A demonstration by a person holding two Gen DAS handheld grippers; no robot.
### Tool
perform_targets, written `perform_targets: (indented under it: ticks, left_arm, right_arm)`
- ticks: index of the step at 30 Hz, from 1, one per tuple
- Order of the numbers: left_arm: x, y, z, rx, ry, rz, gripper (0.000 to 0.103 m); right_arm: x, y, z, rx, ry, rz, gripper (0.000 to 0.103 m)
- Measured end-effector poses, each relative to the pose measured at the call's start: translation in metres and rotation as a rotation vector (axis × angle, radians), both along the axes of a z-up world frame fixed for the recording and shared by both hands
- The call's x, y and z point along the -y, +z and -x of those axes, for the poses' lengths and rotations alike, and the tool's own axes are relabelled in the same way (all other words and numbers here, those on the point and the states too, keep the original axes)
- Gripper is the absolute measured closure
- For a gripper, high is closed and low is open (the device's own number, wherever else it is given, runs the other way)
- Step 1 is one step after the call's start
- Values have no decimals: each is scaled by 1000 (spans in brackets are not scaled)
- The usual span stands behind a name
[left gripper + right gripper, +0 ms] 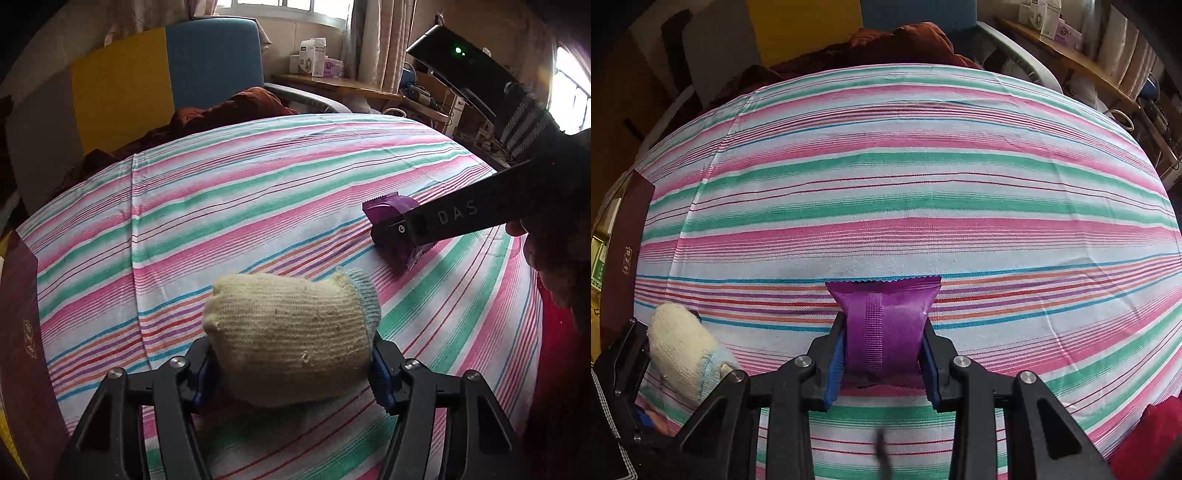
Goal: Organize objects
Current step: 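Carry the cream sock and purple packet over the gold tray with both tools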
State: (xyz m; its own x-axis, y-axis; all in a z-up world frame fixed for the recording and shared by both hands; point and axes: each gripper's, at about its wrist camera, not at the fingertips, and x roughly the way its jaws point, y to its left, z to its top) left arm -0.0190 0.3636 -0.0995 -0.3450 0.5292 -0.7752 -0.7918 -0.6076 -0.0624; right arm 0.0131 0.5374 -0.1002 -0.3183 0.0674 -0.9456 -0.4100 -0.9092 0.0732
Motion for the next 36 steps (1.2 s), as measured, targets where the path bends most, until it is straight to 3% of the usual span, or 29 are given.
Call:
perform_targets:
  ticks: [11, 19, 23, 36]
  left_arm:
    - [26, 16, -25, 16, 22, 2, 37]
    - [51, 69, -41, -58, 43, -62, 37]
    - [72, 86, -39, -78, 93, -78, 37]
    - [147, 110, -18, -143, 257, -105, 37]
  right_arm:
    - [4, 5, -14, 9, 20, -25, 69]
    - [14, 9, -16, -1, 81, -18, 69]
    - [28, 9, -15, 5, 156, -26, 68]
    - [26, 12, -17, 29, 128, -47, 68]
